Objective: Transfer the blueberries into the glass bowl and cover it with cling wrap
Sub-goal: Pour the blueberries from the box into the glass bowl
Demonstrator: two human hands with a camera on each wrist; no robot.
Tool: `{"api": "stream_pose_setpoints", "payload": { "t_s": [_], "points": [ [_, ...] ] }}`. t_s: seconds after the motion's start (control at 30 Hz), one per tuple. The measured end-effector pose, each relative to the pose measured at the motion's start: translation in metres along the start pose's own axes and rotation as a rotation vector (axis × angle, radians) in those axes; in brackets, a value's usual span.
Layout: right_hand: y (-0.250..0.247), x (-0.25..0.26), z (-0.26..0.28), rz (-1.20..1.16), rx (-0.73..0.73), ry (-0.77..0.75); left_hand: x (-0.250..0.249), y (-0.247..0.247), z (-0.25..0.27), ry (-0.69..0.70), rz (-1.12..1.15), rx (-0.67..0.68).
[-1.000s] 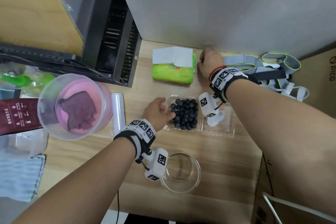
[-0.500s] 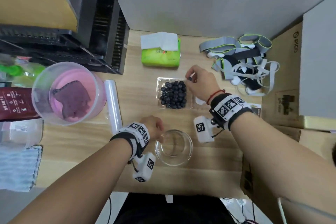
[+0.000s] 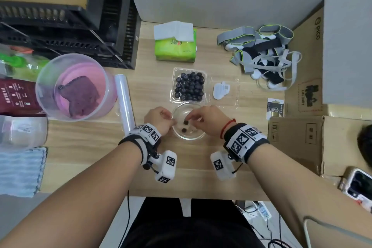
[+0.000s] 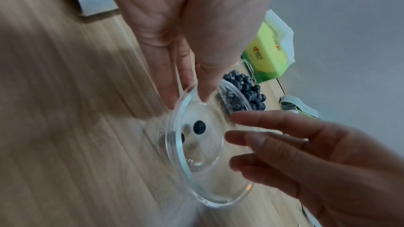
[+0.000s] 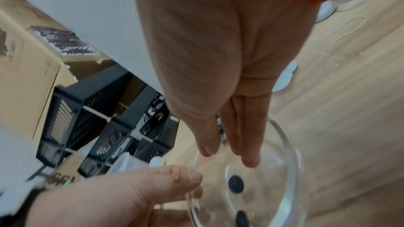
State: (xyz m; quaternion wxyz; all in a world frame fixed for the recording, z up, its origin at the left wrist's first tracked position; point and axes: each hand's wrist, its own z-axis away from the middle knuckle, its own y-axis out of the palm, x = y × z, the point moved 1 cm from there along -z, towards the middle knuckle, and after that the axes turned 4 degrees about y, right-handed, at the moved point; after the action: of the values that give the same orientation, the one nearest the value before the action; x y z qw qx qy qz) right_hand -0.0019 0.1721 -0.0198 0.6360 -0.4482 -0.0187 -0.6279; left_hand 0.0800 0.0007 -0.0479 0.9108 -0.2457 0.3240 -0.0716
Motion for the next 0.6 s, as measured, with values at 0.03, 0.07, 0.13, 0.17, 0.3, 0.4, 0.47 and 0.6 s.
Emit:
{"api": "stream_pose_setpoints", "payload": {
  "t_s": [0.03, 0.07, 0.13, 0.17, 0.3, 0.4, 0.47, 0.6],
  "points": [
    [-0.006, -0.001, -0.001, -0.022, -0.044, 0.016, -0.002, -0.001, 0.0, 0.001, 0.005, -0.009],
    [-0.013, -0.004, -0.003, -0.046, -0.109, 0.048, -0.004, -0.002, -0.002, 0.007, 0.007, -0.02],
    [-0.028, -0.012, -0.009, -0.095, -0.278, 0.145, -0.013, -0.007, -0.005, 0.011, 0.014, -0.043],
    [-0.035, -0.019, -0.013, -0.11, -0.35, 0.206, -0.018, -0.01, -0.008, 0.006, 0.023, -0.056],
    [-0.046, -0.041, -0.029, -0.104, -0.333, 0.448, -0.044, -0.02, -0.026, 0.024, -0.003, -0.046],
    [-0.042, -0.048, -0.038, -0.117, -0.255, 0.495, -0.059, -0.019, -0.041, 0.035, -0.045, 0.052],
    [-0.041, -0.046, -0.041, -0.174, -0.247, 0.468, -0.064, -0.017, -0.048, 0.014, -0.02, 0.067],
    [-0.04, -0.039, -0.046, -0.253, -0.243, 0.44, -0.071, -0.005, -0.06, 0.02, 0.063, 0.01]
  ]
}}
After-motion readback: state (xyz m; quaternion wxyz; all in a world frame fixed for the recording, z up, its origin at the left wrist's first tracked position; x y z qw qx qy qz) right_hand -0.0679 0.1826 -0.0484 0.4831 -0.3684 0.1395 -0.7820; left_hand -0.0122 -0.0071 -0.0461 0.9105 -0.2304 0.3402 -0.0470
